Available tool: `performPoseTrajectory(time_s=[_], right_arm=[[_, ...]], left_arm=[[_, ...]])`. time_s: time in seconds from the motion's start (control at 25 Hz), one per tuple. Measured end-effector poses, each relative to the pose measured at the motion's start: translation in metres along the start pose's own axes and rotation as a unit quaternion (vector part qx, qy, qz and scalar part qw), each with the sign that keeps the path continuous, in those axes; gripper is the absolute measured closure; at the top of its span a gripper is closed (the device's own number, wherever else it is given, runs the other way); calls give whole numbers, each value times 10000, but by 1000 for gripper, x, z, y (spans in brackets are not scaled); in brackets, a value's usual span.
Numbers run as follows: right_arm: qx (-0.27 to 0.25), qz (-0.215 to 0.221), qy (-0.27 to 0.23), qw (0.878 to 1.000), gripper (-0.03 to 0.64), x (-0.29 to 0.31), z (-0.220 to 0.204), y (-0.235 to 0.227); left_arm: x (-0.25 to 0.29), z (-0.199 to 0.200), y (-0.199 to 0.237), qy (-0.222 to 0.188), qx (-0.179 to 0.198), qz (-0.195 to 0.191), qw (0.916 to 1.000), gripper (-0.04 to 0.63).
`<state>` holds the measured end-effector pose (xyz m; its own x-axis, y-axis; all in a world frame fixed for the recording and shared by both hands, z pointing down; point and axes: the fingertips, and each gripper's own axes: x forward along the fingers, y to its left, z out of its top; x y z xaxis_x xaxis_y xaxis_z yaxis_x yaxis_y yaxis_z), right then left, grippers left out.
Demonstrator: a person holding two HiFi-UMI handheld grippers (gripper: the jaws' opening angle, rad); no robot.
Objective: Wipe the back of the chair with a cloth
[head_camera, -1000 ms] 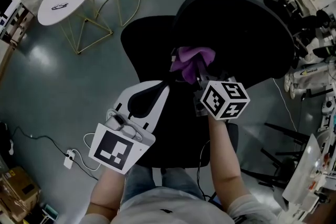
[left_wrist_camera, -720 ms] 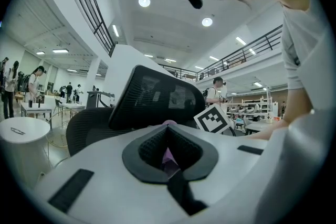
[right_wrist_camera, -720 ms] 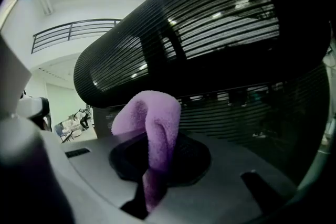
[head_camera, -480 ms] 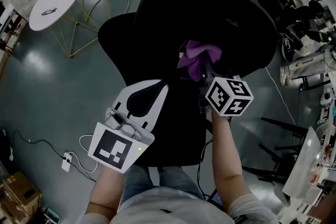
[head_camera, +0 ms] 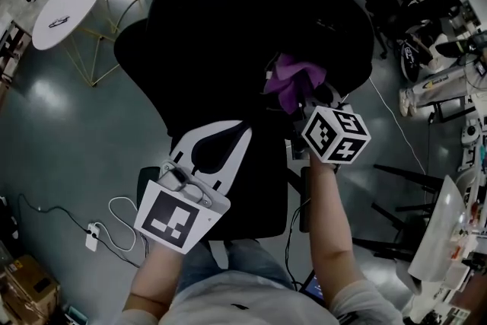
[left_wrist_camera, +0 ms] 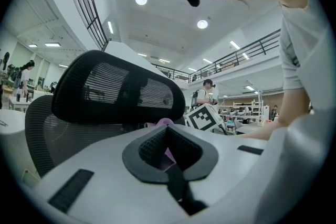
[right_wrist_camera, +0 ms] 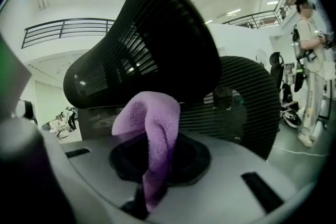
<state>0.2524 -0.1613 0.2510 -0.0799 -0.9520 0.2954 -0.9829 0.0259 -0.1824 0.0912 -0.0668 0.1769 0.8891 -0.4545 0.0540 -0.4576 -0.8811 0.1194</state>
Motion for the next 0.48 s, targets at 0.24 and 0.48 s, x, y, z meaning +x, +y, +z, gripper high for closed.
performPoseTrajectory(time_s=[0.24, 0.48], right_arm=[[38, -220, -4, 9998, 568, -16, -2, -32], [117, -428, -27, 9990, 568, -32, -1, -64]], left_arm=[[15, -2, -17, -17, -51, -93, 9999, 583], [30, -3, -34, -35, -54, -204, 9998, 583]])
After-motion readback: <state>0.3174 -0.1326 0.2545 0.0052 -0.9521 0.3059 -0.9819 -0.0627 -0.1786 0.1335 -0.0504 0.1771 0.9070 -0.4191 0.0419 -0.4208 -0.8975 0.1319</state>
